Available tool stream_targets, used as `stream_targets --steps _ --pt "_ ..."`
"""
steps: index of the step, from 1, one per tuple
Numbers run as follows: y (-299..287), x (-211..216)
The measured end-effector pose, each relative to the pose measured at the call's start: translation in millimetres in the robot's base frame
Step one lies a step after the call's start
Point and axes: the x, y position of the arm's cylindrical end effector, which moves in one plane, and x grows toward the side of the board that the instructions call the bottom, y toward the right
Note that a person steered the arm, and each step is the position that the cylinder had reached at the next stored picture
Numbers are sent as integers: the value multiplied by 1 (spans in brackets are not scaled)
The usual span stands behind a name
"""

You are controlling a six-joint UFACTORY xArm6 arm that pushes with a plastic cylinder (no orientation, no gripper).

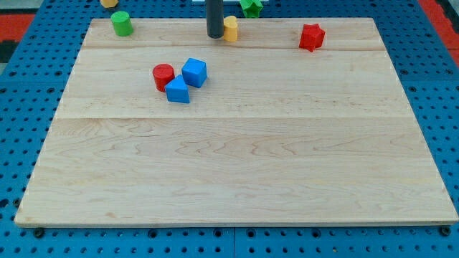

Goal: Nudge the red star towards center right of the board

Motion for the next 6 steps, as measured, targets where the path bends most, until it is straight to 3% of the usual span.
stream_targets --steps 1,2,3,4,6 --pt "0 -12" --pt "0 9" --pt "7 82" --pt "46 103" --pt "80 52"
